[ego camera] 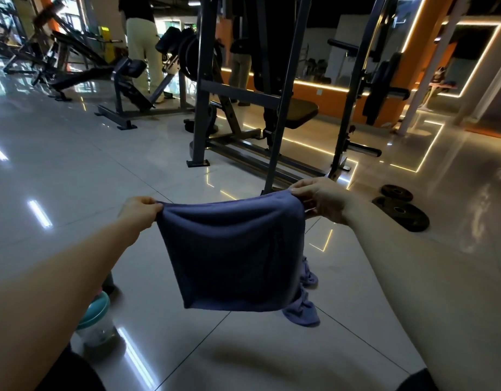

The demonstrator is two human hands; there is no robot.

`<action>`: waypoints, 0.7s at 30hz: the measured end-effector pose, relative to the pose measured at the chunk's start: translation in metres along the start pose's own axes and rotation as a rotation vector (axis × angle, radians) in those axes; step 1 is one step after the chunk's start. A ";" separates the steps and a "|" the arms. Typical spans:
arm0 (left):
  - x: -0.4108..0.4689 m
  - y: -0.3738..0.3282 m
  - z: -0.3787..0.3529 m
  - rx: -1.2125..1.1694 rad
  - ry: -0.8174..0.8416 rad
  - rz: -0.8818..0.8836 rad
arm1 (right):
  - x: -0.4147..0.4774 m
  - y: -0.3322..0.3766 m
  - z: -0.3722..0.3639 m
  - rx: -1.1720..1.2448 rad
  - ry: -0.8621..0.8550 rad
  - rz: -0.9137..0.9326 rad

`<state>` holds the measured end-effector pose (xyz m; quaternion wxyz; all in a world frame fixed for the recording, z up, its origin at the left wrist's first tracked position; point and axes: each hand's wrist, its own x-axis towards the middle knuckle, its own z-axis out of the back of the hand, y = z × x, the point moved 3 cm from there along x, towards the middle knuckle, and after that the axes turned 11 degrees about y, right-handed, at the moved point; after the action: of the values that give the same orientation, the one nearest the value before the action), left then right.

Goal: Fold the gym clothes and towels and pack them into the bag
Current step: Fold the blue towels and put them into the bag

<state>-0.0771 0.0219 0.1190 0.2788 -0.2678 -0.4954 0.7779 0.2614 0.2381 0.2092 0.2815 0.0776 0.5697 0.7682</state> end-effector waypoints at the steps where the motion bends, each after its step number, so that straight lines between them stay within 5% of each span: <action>1: 0.000 0.001 0.001 0.025 -0.025 0.006 | 0.001 0.005 -0.003 -0.020 0.028 0.009; 7: 0.001 0.005 0.008 0.037 -0.107 0.073 | 0.002 0.030 -0.015 -0.057 0.019 0.074; 10: -0.003 0.009 0.006 0.237 -0.043 0.148 | 0.002 0.036 -0.017 -0.066 -0.007 0.108; 12: -0.010 -0.005 -0.006 0.427 0.057 0.131 | 0.002 0.039 -0.021 -0.109 0.028 0.105; 17: -0.040 -0.082 -0.057 0.162 0.556 -0.262 | 0.012 0.042 -0.040 -0.220 0.184 0.078; 21: -0.066 -0.108 -0.092 0.135 0.762 -0.363 | 0.016 0.043 -0.052 -0.217 0.256 0.052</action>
<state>0.0512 0.0711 0.1937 0.5914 -0.4257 -0.3438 0.5923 0.2102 0.1950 0.2281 0.1935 -0.0371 0.5126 0.8357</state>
